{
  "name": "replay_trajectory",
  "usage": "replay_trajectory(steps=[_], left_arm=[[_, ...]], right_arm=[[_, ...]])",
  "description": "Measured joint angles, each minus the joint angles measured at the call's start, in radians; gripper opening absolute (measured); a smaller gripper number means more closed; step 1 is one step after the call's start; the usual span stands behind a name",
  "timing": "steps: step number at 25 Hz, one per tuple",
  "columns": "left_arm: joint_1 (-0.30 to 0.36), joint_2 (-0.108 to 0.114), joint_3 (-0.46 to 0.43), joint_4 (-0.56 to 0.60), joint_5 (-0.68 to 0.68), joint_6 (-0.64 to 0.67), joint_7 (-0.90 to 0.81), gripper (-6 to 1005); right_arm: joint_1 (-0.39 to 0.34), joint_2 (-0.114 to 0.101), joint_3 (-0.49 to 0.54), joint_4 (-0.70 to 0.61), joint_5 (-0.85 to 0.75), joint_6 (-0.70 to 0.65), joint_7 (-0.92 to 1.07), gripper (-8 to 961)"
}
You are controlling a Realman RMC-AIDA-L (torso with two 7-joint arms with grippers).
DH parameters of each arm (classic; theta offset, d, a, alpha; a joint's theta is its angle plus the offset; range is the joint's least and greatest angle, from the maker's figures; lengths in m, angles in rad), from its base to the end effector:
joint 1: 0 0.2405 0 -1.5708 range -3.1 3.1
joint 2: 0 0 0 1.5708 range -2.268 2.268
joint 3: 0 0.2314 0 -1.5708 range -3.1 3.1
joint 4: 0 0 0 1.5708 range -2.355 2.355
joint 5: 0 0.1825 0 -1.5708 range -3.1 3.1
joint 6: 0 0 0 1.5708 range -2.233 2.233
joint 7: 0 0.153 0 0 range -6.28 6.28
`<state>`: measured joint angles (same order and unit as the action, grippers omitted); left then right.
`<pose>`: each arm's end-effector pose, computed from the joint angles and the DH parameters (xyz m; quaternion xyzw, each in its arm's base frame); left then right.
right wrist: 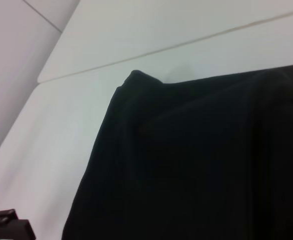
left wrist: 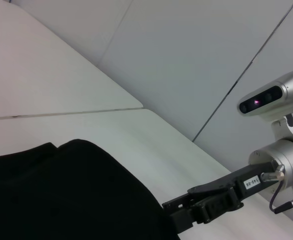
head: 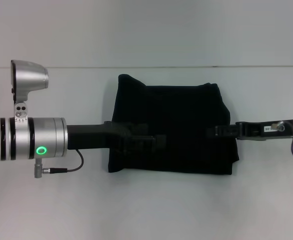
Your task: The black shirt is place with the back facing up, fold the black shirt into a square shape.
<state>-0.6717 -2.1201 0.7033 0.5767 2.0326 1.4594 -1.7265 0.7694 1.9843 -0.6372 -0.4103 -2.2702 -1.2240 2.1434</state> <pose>-0.1855 0.3231 -0.0282 -0.9000 -0.3517 -0.2498 0.0622 0.2359 0.3588 -0.0074 -0.8104 0.5521 0.1437 0.1332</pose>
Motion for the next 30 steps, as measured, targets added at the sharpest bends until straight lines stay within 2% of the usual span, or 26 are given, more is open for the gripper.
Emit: replay_trajectory(steps=[7, 16, 24, 30], left_arm=[[0.000, 0.000, -0.002, 0.000, 0.000, -0.017, 0.002, 844], [0.000, 0.000, -0.001, 0.000, 0.001, -0.028, 0.005, 844], [0.002, 0.000, -0.005, 0.000, 0.001, -0.029, 0.013, 843], [0.003, 0.000, -0.006, 0.000, 0.002, -0.029, 0.013, 844]], right_arm=[[0.022, 0.028, -0.022, 0.001, 0.000, 0.057, -0.004, 866], [0.055, 0.052, -0.022, 0.014, 0.009, 0.101, -0.020, 865], [0.066, 0.098, -0.019, 0.016, 0.009, 0.183, -0.069, 865], [0.070, 0.103, -0.019, 0.015, 0.010, 0.176, -0.082, 865]])
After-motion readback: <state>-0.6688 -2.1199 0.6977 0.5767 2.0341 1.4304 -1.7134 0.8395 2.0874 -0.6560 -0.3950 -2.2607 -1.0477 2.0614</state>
